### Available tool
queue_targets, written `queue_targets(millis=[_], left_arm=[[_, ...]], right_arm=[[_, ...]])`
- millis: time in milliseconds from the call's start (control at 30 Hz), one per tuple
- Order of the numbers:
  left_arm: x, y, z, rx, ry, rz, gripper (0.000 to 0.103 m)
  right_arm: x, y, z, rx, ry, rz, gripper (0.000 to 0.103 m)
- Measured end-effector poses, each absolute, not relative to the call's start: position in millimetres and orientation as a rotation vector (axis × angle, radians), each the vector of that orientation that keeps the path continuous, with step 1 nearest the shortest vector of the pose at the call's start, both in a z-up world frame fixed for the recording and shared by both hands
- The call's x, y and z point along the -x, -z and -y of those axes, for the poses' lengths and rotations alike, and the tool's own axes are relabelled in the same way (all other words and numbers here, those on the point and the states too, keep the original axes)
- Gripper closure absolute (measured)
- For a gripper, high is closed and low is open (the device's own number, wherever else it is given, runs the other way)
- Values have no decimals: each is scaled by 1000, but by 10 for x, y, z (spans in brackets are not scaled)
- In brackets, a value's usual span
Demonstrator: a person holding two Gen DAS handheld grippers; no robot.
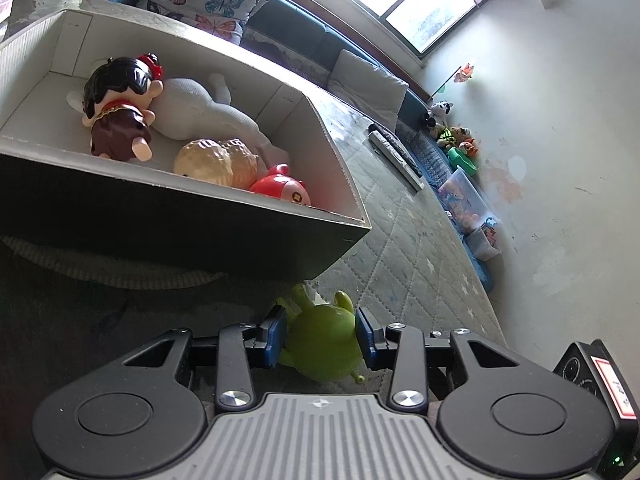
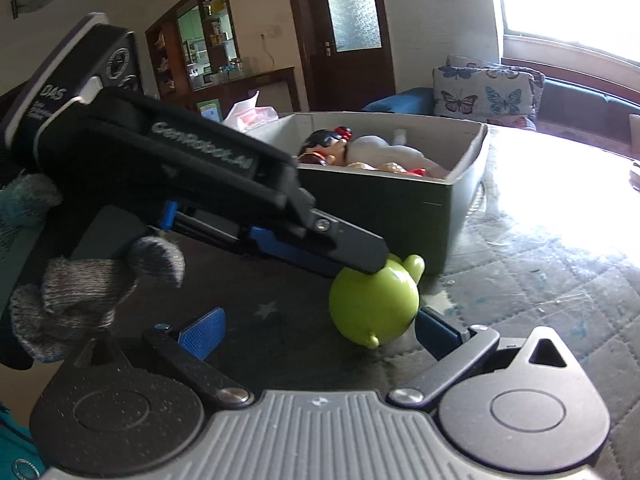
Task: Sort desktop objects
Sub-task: 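Close the left gripper on the green alien toy while the right gripper grips it too, then lift the green alien toy with both grippers and lower it into the box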
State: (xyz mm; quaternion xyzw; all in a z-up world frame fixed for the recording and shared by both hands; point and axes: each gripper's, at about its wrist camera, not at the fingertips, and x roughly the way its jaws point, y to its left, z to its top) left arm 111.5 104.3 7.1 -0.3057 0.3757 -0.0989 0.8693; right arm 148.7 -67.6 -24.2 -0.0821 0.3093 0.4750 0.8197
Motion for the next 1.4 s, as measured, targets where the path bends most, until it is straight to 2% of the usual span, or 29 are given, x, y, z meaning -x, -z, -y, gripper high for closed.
queue_targets(millis=[200,300,667,933,1133,1400], left_arm=[[-1153,-43,-1076,669,213,-798,62],[-1191,-38,-1082,676,213,-805,62],[-1242,-22,-1121,697,198,-807,62],[-1278,12,-1112,729,196,-827,61],[-1257,41,-1073,738,211,-840,60],[-1207,2,-1038,708,219,-831,62]], right_arm=[[-1547,244,691,135,-964,-674,1],[-1667,273,713,91,-903,-700,7],[-1777,299,779,56,-867,-726,18],[-1726,275,766,40,-876,-727,43],[-1713,257,774,37,-861,-728,54],[-1656,246,761,52,-858,-726,54]])
